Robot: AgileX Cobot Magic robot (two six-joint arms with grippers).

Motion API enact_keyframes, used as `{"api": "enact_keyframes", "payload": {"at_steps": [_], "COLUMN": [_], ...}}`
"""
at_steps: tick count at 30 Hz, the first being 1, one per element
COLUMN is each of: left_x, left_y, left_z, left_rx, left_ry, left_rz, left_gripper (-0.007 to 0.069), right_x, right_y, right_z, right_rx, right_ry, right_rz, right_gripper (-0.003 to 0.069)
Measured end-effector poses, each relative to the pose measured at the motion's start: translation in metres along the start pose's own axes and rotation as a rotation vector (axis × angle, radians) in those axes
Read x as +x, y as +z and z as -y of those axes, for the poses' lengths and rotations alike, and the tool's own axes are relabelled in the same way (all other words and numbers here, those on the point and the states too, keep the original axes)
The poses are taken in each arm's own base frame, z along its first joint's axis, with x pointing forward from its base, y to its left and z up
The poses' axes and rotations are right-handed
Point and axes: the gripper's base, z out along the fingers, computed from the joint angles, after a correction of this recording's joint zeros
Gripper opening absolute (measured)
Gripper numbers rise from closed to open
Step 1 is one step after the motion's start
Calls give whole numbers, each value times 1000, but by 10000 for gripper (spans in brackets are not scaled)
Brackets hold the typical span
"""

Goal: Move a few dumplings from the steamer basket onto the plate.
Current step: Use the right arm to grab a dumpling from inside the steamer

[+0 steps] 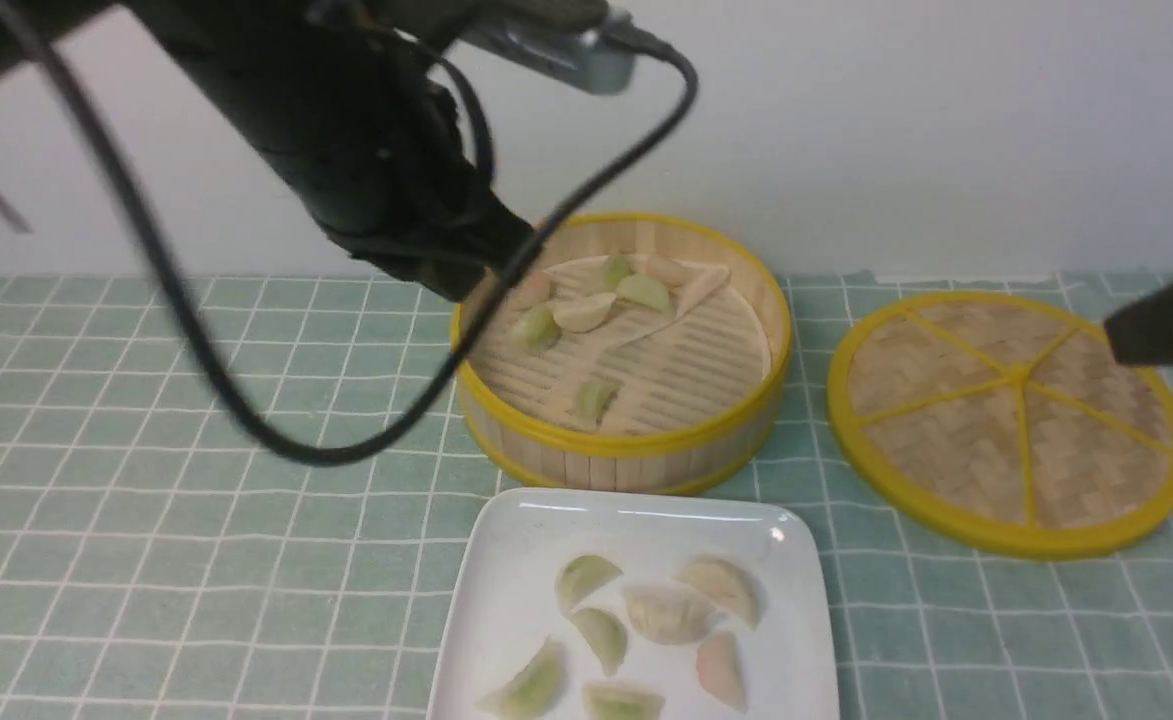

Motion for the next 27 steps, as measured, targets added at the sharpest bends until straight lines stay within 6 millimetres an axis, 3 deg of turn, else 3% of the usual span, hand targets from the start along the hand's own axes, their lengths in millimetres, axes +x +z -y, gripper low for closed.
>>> {"api": "enact_keyframes", "payload": {"at_steps": [2, 4, 8, 10, 12, 13, 15, 22, 23, 25, 27], "left_x": [16, 26, 60, 70, 83, 85, 94, 104, 106, 107, 110], "left_y": [-21, -29, -48, -53, -57, -58, -63, -74, -74, -75, -75], "left_z": [-3, -5, -6, -4, -2, -1, 0, -1, -2, -3, -5], "left_rx": [-17, -25, -42, -46, -46, -47, -51, -101, -114, -126, -149], "left_ry": [-23, -35, -80, -87, -92, -92, -96, -108, -106, -105, -114], "left_rz": [42, 59, 76, 83, 81, 85, 91, 92, 77, 67, 41], "left_gripper": [-6, -6, -6, -6, -6, -6, -6, -6, -6, -6, -6], "right_x": [-24, -35, -79, -91, -112, -113, -130, -142, -140, -139, -135], "right_y": [13, 19, 55, 69, 98, 100, 132, 221, 240, 254, 289], "right_z": [9, 13, 27, 27, 21, 20, 13, 16, 17, 18, 17], "right_rx": [-2, -7, -29, -35, -58, -60, -80, -97, -100, -103, -111], "right_ry": [-28, -41, -94, -138, -200, -204, -241, -232, -234, -240, -268], "right_rz": [-3, -2, -10, -14, -17, -15, -3, -21, -32, -35, -46], "right_gripper": [-13, -12, -12, -12, -11, -11, -11, 8, 22, 39, 93]}}
